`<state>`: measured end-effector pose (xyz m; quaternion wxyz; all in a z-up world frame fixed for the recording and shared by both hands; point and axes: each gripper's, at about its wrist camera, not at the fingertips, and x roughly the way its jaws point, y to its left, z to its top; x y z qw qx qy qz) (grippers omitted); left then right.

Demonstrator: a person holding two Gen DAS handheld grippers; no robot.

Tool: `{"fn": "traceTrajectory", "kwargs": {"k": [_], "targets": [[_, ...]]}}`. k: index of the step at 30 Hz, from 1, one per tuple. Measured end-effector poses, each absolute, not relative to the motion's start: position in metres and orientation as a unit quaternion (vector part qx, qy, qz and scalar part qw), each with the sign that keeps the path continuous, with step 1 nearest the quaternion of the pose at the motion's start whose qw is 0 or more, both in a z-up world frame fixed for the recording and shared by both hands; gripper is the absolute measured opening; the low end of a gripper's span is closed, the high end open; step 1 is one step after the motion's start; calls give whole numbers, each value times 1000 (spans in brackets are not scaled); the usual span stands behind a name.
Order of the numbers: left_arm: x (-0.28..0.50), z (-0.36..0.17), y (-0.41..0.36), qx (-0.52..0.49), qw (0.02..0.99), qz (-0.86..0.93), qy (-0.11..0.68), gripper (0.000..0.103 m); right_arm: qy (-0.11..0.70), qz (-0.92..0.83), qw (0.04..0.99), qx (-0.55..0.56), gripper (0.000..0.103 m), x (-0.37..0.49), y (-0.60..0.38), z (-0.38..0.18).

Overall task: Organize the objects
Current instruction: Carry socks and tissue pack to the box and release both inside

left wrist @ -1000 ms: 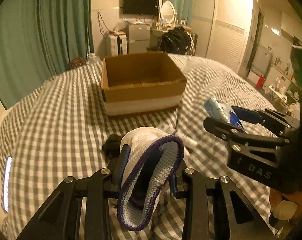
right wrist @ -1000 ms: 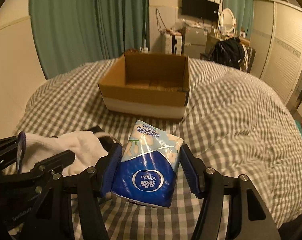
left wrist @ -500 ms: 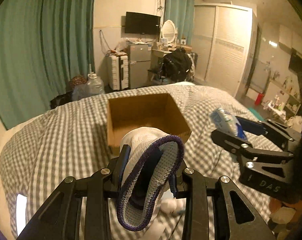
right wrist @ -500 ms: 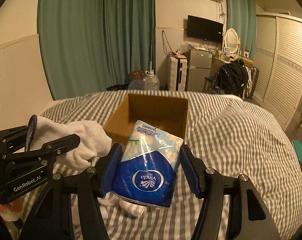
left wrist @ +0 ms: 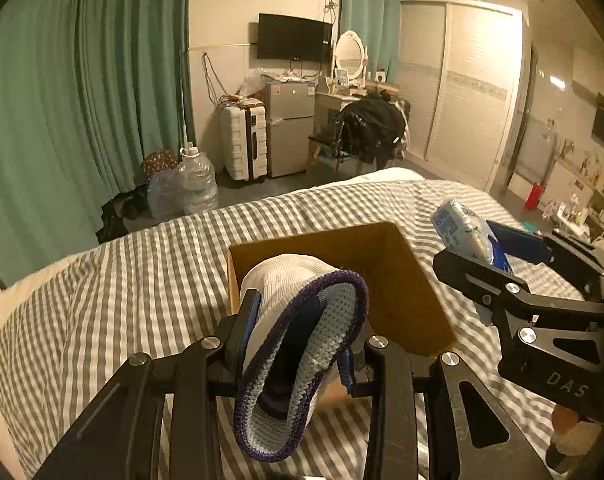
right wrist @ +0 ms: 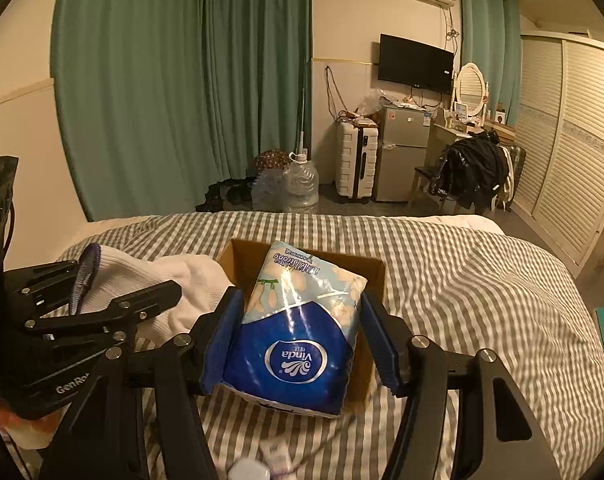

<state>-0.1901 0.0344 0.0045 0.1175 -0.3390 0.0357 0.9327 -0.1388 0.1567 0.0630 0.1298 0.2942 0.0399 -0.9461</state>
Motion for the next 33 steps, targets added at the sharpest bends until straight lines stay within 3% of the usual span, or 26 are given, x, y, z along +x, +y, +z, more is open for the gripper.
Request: {"fn": "traceTrajectory", "kwargs": {"k": [10, 22, 26, 28, 33], "targets": [[-256, -50, 48, -392, 136, 909, 51, 34, 35, -940, 107, 323, 59, -245, 159, 27], [-278, -93, 63, -426, 143, 891, 65, 35, 29, -924, 109, 366, 63, -272, 174, -29], [-271, -90, 59, -423, 144, 893, 57, 54, 15, -930, 117, 347, 82, -256, 174, -23], [-263, -84, 57, -420, 139, 895, 54, 71, 12, -934, 117, 337, 82, -248, 176, -16], [-235, -59, 49, -394, 119, 910, 46, 81, -5, -940, 105, 323, 82, -224, 184, 3]]}}
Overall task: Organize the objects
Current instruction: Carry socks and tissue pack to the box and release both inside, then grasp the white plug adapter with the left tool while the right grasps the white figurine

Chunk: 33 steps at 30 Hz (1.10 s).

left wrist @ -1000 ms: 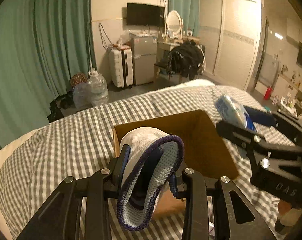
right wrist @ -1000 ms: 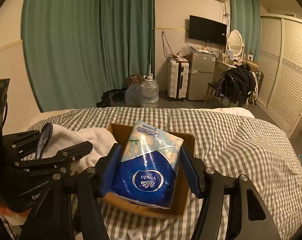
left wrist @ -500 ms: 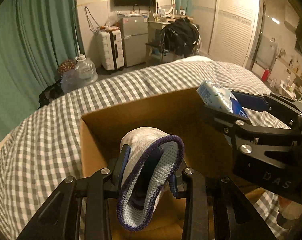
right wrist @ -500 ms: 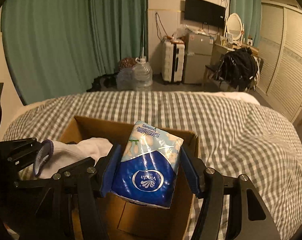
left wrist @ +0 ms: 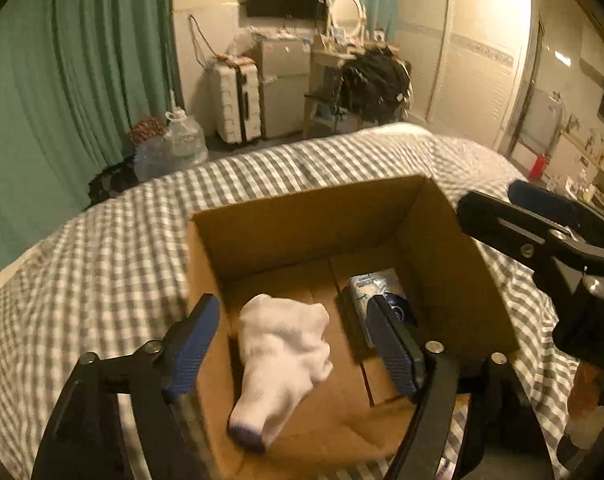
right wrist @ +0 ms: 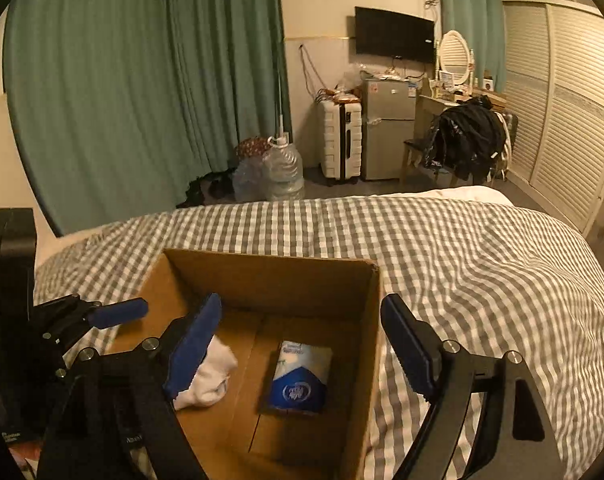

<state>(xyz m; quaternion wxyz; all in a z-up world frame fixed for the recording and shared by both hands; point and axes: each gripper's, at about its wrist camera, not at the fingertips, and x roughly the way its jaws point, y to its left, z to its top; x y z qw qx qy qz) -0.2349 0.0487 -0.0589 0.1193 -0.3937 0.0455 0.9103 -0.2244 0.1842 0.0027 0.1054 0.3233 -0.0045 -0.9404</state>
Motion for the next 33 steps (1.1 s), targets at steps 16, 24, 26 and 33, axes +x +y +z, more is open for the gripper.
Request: {"fn": "traceTrajectory", "kwargs": {"k": [16, 24, 26, 33], "targets": [[-59, 16, 4, -324, 28, 945, 31, 87, 47, -956, 128, 260, 82, -63, 192, 92], [-7, -3, 0, -329, 9, 944, 34, 87, 88, -952, 153, 252, 82, 9, 170, 91], [4, -16, 0, -336, 12, 941, 34, 87, 94, -949, 157, 258, 82, 20, 166, 81], [28, -79, 5, -385, 46, 921, 44, 87, 83, -930, 157, 322, 82, 40, 169, 5]]}}
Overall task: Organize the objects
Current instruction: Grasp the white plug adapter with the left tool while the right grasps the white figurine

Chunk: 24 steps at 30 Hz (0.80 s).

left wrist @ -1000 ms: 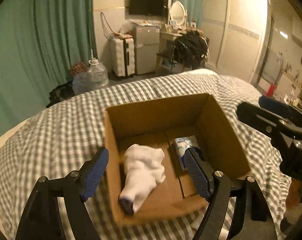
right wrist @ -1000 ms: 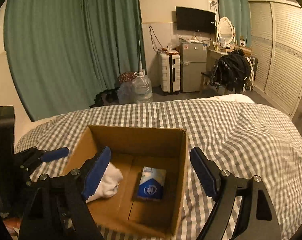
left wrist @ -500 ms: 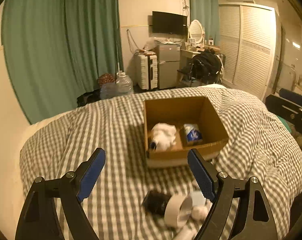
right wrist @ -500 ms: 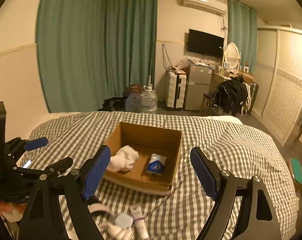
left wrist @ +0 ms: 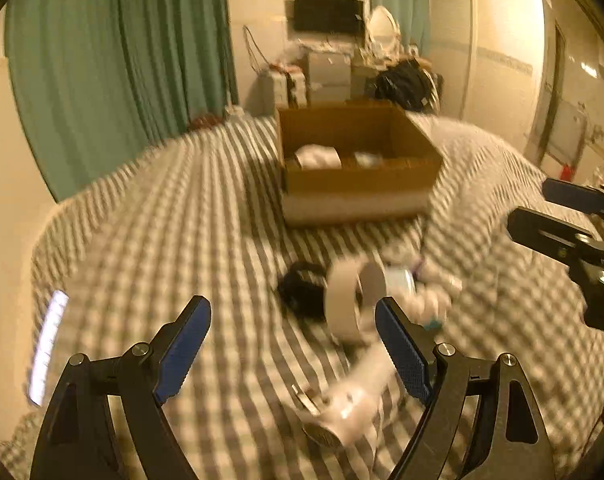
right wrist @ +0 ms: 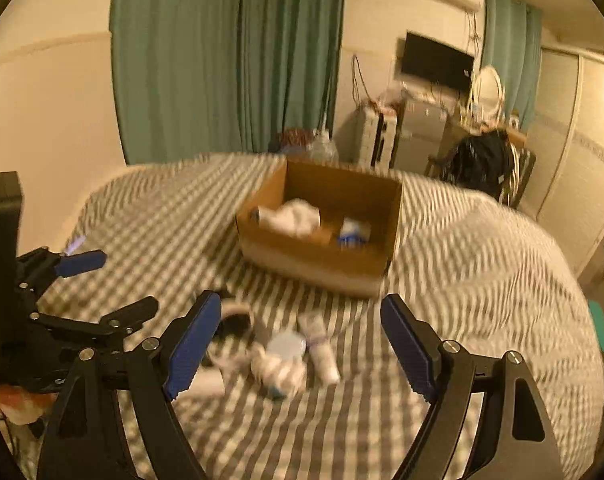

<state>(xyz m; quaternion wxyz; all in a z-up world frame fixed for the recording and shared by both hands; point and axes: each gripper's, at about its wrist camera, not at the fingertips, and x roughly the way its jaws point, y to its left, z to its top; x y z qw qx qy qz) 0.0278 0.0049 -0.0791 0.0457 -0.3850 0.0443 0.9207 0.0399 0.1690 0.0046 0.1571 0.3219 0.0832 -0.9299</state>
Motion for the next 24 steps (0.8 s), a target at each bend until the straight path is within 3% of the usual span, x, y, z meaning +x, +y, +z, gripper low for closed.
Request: {"fn": "traceTrajectory", "kwargs": {"k": [12, 14, 15, 20, 24], "targets": [[25, -161, 30, -486, 105, 865, 74, 87, 79, -903, 145, 397, 82, 14, 171, -78], [29, -163, 32, -483, 108, 865, 79, 81, 77, -900, 143, 404, 82, 11, 170, -84], [30, -163, 33, -482, 111, 866, 81, 69, 76, -899, 143, 408, 82, 10, 170, -87], [30, -159, 31, -478, 109, 869, 71, 54, 77, -893, 149, 418, 82, 7, 166, -94], [29, -145, 18, -459, 94, 882, 48, 54, 80, -890, 151, 423, 82, 5, 164, -97]]}}
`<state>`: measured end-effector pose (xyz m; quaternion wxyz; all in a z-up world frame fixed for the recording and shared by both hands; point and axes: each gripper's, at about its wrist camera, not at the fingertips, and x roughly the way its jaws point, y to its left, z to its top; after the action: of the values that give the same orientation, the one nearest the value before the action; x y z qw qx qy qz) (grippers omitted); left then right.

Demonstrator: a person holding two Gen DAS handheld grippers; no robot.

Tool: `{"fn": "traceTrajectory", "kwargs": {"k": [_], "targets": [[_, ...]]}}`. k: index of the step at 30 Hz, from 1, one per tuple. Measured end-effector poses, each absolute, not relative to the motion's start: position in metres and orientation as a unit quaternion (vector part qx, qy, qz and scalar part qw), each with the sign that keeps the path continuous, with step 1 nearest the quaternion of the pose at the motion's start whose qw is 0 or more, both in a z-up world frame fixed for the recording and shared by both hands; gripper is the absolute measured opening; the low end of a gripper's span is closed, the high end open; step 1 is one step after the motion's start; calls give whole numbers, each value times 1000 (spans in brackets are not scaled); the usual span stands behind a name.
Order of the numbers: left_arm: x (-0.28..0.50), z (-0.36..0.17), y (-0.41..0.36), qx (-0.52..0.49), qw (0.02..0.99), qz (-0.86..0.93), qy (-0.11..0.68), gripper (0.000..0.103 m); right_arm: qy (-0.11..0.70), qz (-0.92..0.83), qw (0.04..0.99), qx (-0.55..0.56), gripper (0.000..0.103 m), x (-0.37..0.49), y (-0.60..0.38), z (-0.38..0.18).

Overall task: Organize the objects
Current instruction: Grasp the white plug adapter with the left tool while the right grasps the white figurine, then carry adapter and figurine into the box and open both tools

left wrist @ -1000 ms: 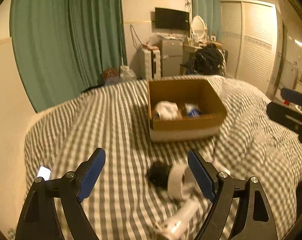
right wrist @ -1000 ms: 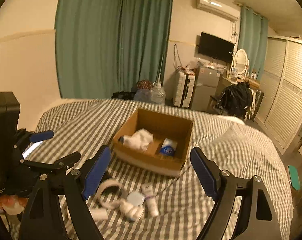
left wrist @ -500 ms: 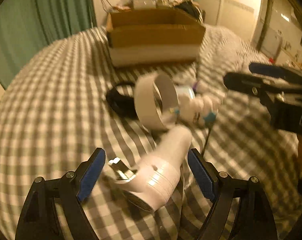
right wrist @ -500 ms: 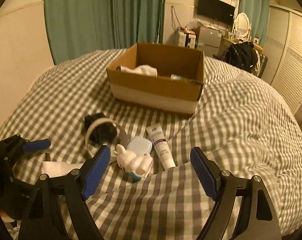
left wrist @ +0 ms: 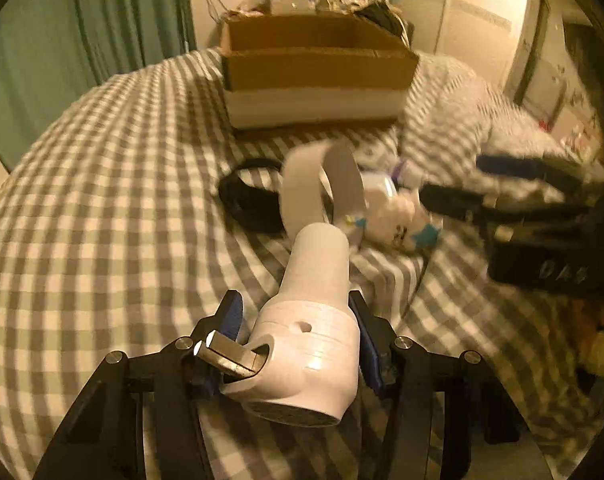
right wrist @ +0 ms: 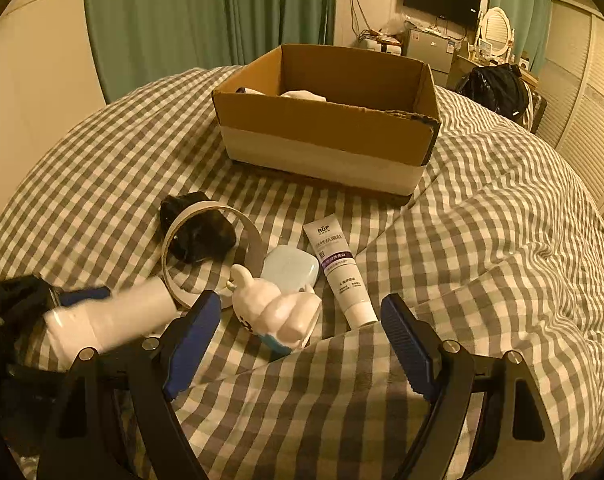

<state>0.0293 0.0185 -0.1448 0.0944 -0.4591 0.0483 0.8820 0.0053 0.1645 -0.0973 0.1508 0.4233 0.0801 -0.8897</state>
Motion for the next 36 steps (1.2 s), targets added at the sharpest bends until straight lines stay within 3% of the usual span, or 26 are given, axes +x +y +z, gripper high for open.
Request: {"fn": "traceTrajectory", "kwargs": {"k": [14, 15, 17, 20, 36], "targets": [[17, -132, -8, -432, 53, 900, 28, 48, 93, -851, 163, 491, 82, -30, 134, -140], [16, -134, -8, -434, 53, 899, 28, 48, 96, -847, 162, 497, 81, -31, 132, -145], [16, -134, -9, -434, 53, 899, 25, 48, 107, -842, 158, 504, 68, -33, 128, -151], [20, -129, -11, -431, 51, 901, 22, 48, 118, -847, 148, 498, 65, -31, 126, -152], [41, -74, 0, -384, 56, 921, 17, 48, 97, -902, 155, 391, 65, 20, 147, -69]]}}
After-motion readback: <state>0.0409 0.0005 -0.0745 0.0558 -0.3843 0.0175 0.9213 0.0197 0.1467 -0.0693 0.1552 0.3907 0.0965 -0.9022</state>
